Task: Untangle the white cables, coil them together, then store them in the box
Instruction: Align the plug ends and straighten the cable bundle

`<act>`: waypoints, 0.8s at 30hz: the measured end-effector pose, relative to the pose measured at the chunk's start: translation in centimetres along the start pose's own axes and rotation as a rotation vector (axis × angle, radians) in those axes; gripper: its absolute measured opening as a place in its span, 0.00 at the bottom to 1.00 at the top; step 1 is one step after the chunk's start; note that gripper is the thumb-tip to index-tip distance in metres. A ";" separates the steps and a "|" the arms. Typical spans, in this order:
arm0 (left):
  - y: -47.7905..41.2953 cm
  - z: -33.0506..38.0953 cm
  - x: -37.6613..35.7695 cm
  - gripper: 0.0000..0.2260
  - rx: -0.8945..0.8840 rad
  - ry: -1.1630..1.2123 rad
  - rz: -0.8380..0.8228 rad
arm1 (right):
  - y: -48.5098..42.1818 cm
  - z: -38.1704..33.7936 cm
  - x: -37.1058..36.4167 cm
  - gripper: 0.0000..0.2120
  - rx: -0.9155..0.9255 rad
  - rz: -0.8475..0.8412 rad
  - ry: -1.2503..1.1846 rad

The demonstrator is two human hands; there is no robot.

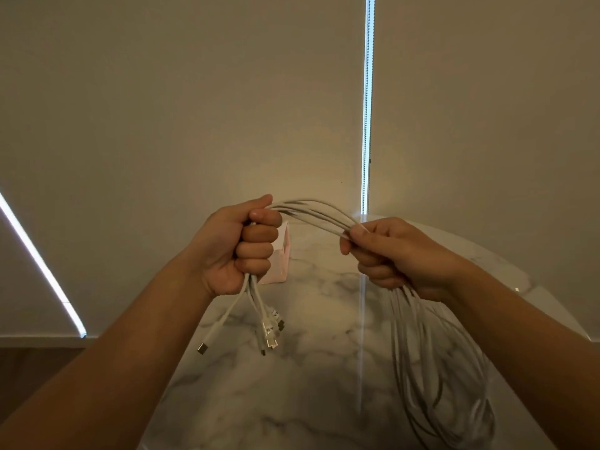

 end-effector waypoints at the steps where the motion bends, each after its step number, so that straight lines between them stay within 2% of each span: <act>1: 0.0 -0.2 0.1 0.18 0.002 -0.002 0.005 | 0.2 0.0 0.1 0.16 -0.034 0.011 0.078; 3: -0.2 -0.4 0.0 0.18 0.010 -0.009 0.013 | 0.4 0.3 -0.1 0.19 -0.105 0.029 0.158; 6: -0.5 -0.4 -0.3 0.18 -0.001 -0.022 0.013 | 0.1 0.5 -0.8 0.24 -0.157 0.053 0.007; 7: -0.5 -0.4 -0.4 0.18 -0.009 -0.023 0.014 | 0.0 0.4 -0.9 0.25 -0.137 0.089 0.039; 9: -0.6 -0.3 -0.5 0.18 -0.016 -0.019 0.015 | -0.4 0.1 -0.7 0.21 -0.072 0.177 0.242; 11: -0.7 -0.5 -0.6 0.18 -0.006 -0.034 0.026 | -0.8 -0.6 -0.6 0.11 -0.034 0.264 0.536; 14: -0.9 -0.9 -1.1 0.17 0.027 -0.061 0.026 | -1.7 -1.3 -1.1 0.25 -0.005 0.324 0.829; 16: -1.1 -0.9 -1.4 0.17 0.040 -0.064 0.007 | -2.5 -2.0 -2.1 0.24 0.051 0.327 0.902; 17: -1.1 -0.8 -1.5 0.17 0.043 -0.065 0.001 | -3.0 -2.1 -2.3 0.19 0.071 0.317 0.907; 19: -0.9 -0.5 -1.6 0.17 0.048 -0.068 -0.006 | -3.3 -2.5 -2.3 0.09 0.078 0.261 0.754; 24: -0.6 -0.1 -1.3 0.17 0.071 -0.068 -0.020 | -3.1 -2.7 -1.6 0.09 0.081 0.152 0.491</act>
Point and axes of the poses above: each hand's wrist, its own y-axis away from the middle knuckle, its own x-axis out of the back of the hand, z = x × y, the point moved 2 cm from there along -y, towards the middle knuckle, and after that the axes turned 14 degrees about -z, right-handed, at the moved point
